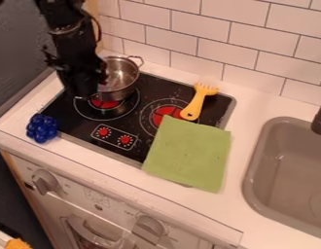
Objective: Move the blue berry on the green cloth
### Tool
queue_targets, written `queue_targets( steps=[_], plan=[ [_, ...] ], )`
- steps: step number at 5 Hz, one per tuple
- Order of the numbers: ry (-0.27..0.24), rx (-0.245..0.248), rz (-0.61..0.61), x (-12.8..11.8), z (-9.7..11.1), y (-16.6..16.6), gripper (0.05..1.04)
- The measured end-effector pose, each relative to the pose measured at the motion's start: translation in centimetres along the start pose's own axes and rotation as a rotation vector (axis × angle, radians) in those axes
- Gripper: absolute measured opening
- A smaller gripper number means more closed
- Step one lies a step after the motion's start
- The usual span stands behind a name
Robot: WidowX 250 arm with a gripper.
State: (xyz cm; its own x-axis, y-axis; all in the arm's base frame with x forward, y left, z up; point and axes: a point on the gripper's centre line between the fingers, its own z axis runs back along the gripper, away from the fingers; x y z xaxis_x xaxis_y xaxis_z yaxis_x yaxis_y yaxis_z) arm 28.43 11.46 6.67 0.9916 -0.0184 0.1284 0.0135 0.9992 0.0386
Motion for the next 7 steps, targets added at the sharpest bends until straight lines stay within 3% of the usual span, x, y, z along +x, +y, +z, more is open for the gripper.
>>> queue_targets(
  steps=[1,2,3,4,6,7],
  plan=[
    [0.019,0.033,0.032,-1.2,-0.7,1.1,0.821],
    [0.053,0.070,0.076,-3.7,-1.5,3.5,1.010],
    [0.066,0.068,0.081,-5.7,-2.2,4.8,1.008],
    [0.063,0.073,0.072,-5.9,-2.2,5.3,1.001],
    [0.122,0.035,0.114,-6.0,-5.4,5.3,1.001],
    [0.121,0.028,0.131,-5.8,-5.7,5.6,0.940]
  ],
)
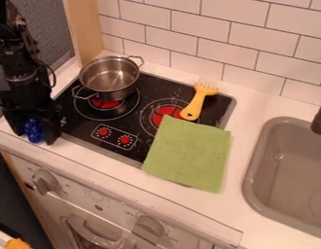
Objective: Move the blue berry on the green cloth
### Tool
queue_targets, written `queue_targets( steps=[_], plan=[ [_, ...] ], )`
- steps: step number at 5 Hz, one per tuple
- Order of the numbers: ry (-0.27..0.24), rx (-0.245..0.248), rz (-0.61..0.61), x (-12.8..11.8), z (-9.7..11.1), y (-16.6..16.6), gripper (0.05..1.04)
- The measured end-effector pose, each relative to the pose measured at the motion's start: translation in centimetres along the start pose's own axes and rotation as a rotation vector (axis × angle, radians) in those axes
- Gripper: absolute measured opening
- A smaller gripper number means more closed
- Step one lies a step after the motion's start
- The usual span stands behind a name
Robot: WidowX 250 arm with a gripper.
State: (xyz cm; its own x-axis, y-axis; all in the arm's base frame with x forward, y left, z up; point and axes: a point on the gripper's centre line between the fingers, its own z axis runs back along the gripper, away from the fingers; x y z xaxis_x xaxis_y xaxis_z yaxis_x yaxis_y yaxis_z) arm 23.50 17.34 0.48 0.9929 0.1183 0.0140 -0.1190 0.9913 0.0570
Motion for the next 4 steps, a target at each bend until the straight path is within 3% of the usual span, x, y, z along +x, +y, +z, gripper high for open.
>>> queue_targets(
  steps=[1,2,3,4],
  plan=[
    [-0.009,-0.018,0.009,-0.1,0.2,-0.1,0.863],
    [-0.085,-0.028,-0.017,0.6,3.4,-2.2,0.862],
    [-0.155,-0.022,-0.148,2.4,6.9,-7.6,0.862],
    [-0.181,-0.022,-0.328,4.3,8.7,-12.6,0.862]
  ],
)
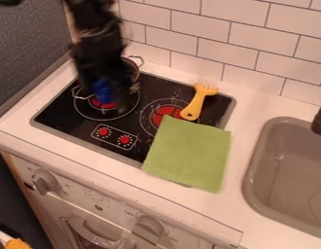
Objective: Move the blue berry on the green cloth
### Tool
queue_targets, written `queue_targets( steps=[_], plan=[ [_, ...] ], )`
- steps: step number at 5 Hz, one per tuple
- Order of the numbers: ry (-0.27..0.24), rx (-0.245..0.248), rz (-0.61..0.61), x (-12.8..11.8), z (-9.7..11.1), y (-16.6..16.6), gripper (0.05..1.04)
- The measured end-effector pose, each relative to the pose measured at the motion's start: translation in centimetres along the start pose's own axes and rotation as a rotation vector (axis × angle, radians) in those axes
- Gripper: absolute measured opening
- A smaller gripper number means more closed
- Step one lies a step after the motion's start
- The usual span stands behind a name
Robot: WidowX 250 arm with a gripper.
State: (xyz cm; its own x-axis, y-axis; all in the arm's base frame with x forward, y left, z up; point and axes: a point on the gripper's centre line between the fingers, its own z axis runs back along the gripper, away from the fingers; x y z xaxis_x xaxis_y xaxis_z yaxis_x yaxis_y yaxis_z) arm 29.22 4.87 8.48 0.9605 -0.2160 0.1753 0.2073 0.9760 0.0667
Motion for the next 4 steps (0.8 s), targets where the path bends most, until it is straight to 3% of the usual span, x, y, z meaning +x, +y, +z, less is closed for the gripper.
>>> queue_targets(
  steps=[1,2,4],
  plan=[
    [0.017,-0.002,-0.106,2.1,-0.6,-4.8,0.862],
    [0.061,0.013,-0.133,2.7,-1.8,-8.3,0.862],
    [0.089,0.012,-0.163,1.3,-2.9,-8.8,1.006]
  ],
)
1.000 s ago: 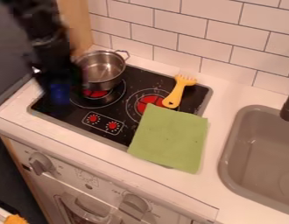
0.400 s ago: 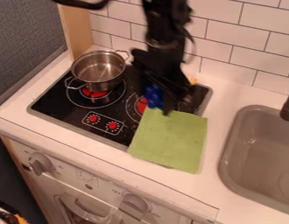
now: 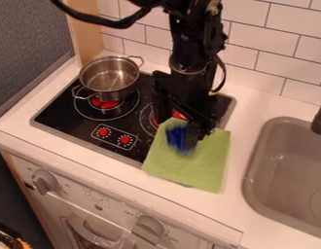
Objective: Move the blue berry on the green cloth
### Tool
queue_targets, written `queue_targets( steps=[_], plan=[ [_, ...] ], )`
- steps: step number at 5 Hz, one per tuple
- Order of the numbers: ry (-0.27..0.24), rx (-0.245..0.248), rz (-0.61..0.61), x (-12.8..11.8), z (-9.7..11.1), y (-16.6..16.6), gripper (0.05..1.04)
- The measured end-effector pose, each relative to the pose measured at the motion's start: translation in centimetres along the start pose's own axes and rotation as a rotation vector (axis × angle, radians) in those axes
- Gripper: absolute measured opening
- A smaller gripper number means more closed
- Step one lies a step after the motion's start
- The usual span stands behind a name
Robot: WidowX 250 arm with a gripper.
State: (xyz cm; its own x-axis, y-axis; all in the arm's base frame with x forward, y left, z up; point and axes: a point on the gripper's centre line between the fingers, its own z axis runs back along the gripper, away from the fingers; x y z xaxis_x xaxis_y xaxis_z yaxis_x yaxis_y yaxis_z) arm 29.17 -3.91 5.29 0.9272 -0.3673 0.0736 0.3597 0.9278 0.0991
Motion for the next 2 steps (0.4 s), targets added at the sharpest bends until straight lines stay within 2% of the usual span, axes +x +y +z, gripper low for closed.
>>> queue_targets(
  steps=[1,2],
  plan=[
    [0.000,-0.033,0.040,-0.50,-0.31,0.44,1.001],
    [-0.021,-0.037,0.111,-0.63,0.20,0.57,1.001]
  ],
)
